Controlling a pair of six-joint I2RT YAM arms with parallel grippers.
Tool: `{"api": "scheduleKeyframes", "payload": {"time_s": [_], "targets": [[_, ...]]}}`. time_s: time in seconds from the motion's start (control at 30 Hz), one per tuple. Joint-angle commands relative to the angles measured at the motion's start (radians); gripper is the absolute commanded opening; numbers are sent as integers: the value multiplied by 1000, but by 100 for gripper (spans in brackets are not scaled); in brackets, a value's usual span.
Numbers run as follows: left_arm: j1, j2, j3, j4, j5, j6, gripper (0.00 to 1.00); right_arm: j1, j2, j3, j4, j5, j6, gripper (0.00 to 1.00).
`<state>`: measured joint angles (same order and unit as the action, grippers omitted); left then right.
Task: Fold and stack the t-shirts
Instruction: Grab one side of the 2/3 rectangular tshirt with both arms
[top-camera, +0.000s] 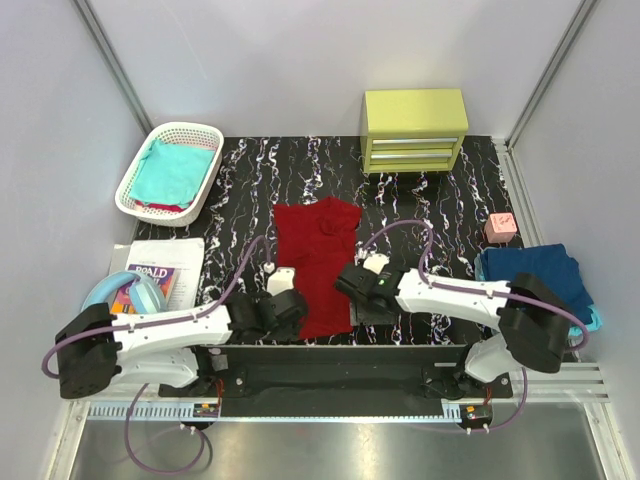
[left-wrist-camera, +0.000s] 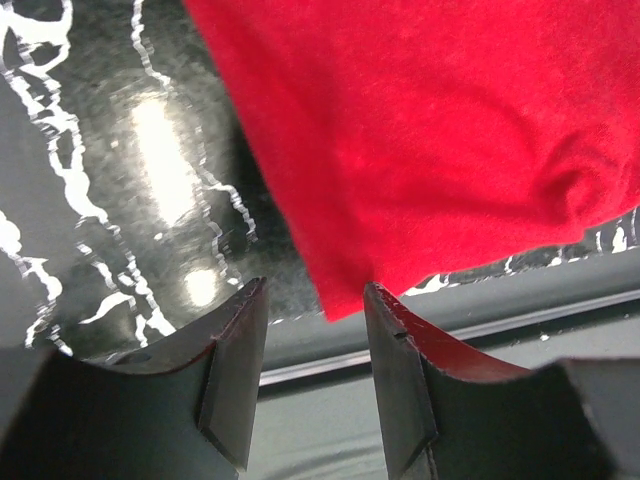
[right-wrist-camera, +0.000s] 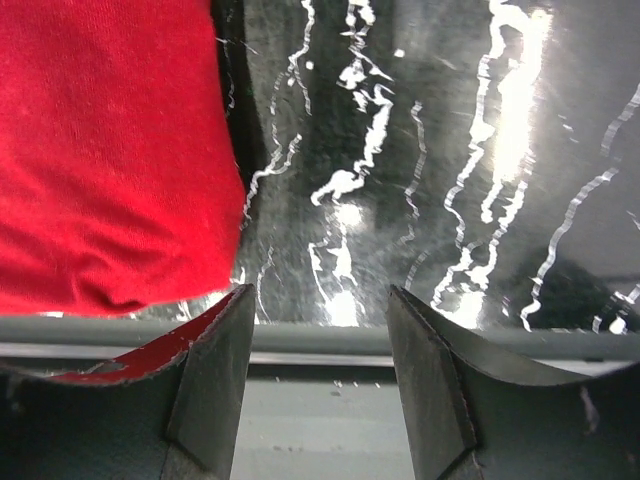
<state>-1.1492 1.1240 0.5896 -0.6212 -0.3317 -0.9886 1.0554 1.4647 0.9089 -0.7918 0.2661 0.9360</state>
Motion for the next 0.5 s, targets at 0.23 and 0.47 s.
{"api": "scheduleKeyframes", "payload": {"time_s": [0.23, 0.47], "targets": [[-18, 48, 81, 103, -67, -12, 47, 34, 100, 65, 100, -28, -32, 62], [-21, 79, 73, 115, -55, -21, 48, 44, 114, 76, 111, -41, -34, 63]]}}
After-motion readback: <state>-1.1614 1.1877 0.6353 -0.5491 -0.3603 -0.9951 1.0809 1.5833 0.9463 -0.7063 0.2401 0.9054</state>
